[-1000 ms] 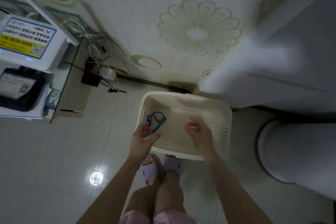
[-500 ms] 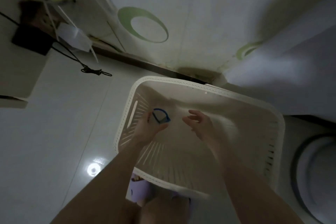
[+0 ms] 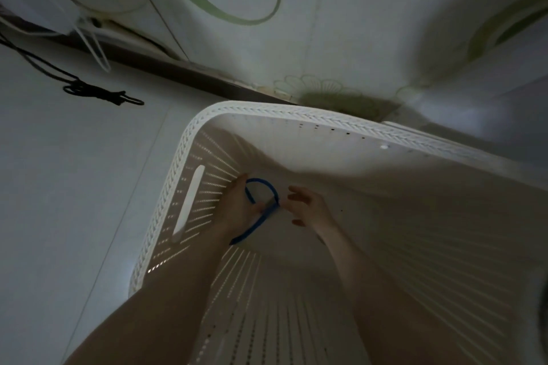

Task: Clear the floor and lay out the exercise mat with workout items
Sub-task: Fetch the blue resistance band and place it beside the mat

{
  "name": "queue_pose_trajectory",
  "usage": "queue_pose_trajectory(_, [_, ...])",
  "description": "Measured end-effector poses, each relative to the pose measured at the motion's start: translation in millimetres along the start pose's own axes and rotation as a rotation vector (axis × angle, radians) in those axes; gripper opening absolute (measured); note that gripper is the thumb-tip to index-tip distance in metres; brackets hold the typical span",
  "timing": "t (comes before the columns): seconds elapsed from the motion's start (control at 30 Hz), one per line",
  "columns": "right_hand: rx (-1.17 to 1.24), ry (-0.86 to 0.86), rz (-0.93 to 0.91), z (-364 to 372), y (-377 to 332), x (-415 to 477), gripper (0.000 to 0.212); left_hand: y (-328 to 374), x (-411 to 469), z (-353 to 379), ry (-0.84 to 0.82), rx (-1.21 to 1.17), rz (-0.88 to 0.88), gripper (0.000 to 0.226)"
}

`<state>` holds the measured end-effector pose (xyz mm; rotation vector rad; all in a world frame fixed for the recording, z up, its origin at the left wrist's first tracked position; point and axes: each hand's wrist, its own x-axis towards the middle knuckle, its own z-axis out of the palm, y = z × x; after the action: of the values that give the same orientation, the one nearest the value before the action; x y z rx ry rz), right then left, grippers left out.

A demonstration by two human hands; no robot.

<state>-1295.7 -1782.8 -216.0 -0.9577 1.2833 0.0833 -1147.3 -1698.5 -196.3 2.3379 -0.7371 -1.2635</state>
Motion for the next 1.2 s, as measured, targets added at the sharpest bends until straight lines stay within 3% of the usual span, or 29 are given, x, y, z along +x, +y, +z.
queue_pose_trajectory(0.27, [0.053,0.016,-0.033,16,19,36,0.056,-15,37,18,-0.058,0.059,-0.046,0.067])
queue_pose_trajectory(0.43, [0.033,0.041,-0.066,14,28,45,0.028,-21,50,27,-0.048,0.125,-0.026,0.053])
queue_pose_trajectory(0.6, [0.045,0.017,-0.054,-1,13,32,0.024,-15,52,22,-0.073,0.111,-0.029,0.044])
queue_pose_trajectory(0.73, [0.043,-0.018,-0.028,-13,-13,-10,0.023,1,26,6,-0.141,0.018,-0.057,0.048])
queue_pose_trajectory(0.87, [0.077,-0.002,-0.015,-23,-44,-68,0.023,32,-21,-16,-0.164,0.027,-0.003,0.036])
queue_pose_trajectory(1.07, [0.182,0.029,-0.001,-38,-119,-206,0.011,108,-132,-90,-0.178,-0.059,0.02,0.011])
queue_pose_trajectory(1.2, [0.219,0.059,-0.035,-39,-174,-304,0.012,171,-207,-149,-0.184,-0.153,0.013,0.012])
